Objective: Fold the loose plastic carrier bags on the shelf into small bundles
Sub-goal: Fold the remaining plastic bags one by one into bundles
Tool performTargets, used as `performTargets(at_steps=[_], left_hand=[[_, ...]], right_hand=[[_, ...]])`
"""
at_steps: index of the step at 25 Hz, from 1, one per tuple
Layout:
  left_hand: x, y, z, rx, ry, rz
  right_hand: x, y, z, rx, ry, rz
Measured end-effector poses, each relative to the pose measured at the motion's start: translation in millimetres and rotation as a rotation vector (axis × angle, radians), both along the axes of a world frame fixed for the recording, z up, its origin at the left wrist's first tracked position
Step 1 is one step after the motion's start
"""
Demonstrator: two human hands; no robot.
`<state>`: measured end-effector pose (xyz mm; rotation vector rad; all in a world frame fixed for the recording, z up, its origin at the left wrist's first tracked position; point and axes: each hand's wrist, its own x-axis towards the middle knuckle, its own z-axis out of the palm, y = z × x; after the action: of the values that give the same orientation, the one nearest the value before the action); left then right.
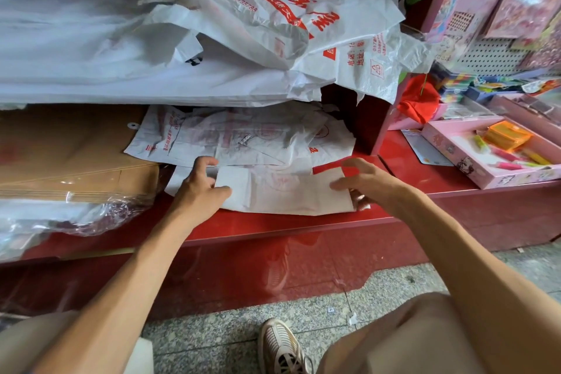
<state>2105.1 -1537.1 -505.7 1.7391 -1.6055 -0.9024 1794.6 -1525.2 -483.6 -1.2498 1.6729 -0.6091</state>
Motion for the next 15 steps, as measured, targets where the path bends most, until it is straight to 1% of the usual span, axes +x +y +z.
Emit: performTargets(at_steps=[2, 3, 4, 6, 8, 9, 11, 13, 14, 15], left_hand=[[4.7, 6.0, 11.3, 0.123, -0.151, -0.213], [6.3, 9.9, 15.5, 0.166, -0.234, -0.303], [7.0, 12.4, 16.7, 0.17, -0.278, -0.35], [5.6, 12.3, 13.4, 0.07, -0.226, -0.321], [1.7, 12.7, 9.9, -0.063, -0.128, -0.257], [0.1, 11.5, 8.1, -0.124, -0.096, -0.214], [-1.2, 10.0, 7.7, -0.243, -0.061, -0.12], [-0.4, 10.4, 9.1, -0.348, -0.048, -0.052], [0.5, 10.4, 10.4, -0.39, -0.039, -0.038], [1.9, 10.2, 12.0, -0.421, -0.032, -0.034]], right_hand=[[2.5, 1.0, 2.9, 0.041, 0.177, -0.006], [4.0, -0.1, 3.7, 0.048, 0.219, -0.03], [5.2, -0.5, 4.8, 0.032, 0.223, -0.075], [6.7, -0.9, 4.2, -0.068, 0.125, -0.216], [8.6, 1.3, 5.8, -0.194, -0.058, -0.33], [9.3, 2.7, 8.2, -0.248, -0.132, -0.344], [9.1, 5.1, 12.9, -0.311, -0.227, -0.301], [7.3, 6.8, 15.9, -0.312, -0.272, -0.177], [5.6, 7.4, 16.1, -0.303, -0.26, -0.093], [4.7, 8.0, 15.8, -0.307, -0.204, -0.022]])
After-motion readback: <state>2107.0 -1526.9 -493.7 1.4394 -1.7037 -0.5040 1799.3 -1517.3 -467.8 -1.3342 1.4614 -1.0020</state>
